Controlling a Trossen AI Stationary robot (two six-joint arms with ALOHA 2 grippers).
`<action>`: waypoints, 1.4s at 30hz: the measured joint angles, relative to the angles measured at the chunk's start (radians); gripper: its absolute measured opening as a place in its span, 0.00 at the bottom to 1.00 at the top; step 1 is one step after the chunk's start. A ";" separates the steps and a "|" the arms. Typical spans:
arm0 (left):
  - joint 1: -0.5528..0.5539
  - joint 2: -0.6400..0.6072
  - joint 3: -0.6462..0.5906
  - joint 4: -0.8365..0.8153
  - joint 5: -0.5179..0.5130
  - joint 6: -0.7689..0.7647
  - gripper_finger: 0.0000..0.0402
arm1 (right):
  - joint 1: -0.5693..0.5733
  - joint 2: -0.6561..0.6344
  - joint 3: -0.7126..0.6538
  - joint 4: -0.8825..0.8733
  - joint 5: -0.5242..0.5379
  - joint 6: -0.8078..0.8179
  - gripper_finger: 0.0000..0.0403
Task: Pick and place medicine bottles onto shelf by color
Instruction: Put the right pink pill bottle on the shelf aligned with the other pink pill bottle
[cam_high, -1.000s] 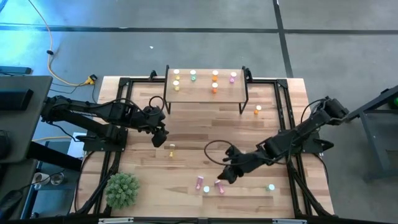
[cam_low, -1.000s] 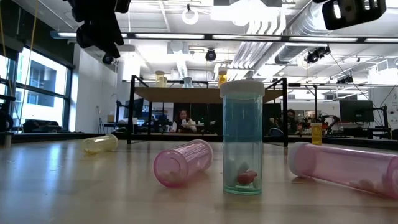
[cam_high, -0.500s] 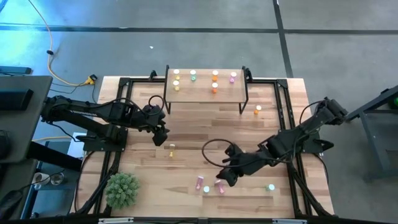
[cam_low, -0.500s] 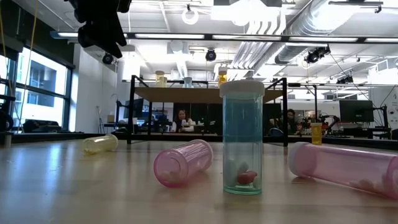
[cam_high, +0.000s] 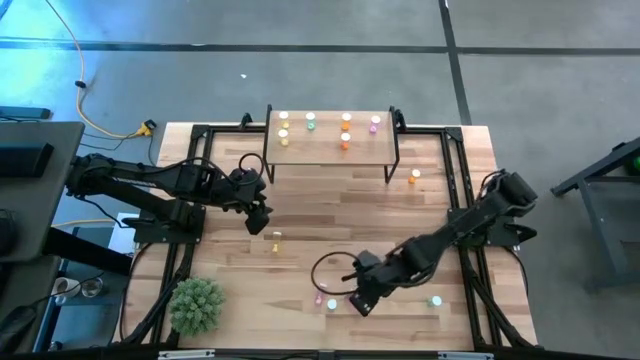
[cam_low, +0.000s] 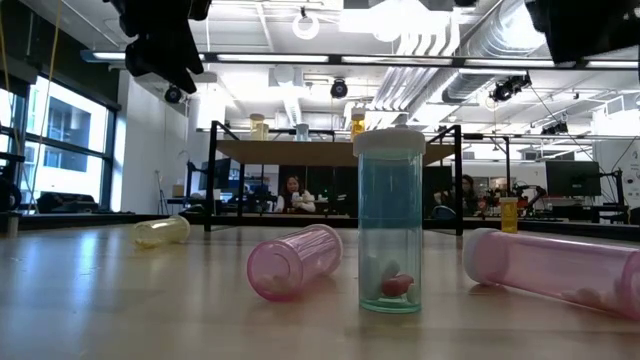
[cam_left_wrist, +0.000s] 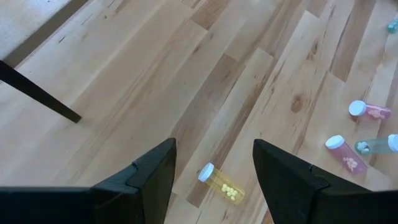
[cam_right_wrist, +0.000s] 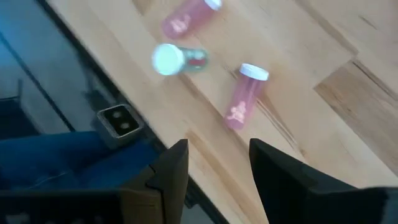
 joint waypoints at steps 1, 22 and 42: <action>0.000 0.000 0.000 0.000 0.000 0.000 0.51 | 0.000 0.015 0.000 0.002 -0.004 0.004 0.40; 0.000 0.000 0.000 0.000 0.000 0.002 0.51 | -0.001 0.210 0.000 0.096 0.011 0.055 0.48; 0.000 0.000 0.000 -0.001 0.008 0.018 0.51 | -0.001 0.223 -0.064 0.161 0.001 0.079 0.50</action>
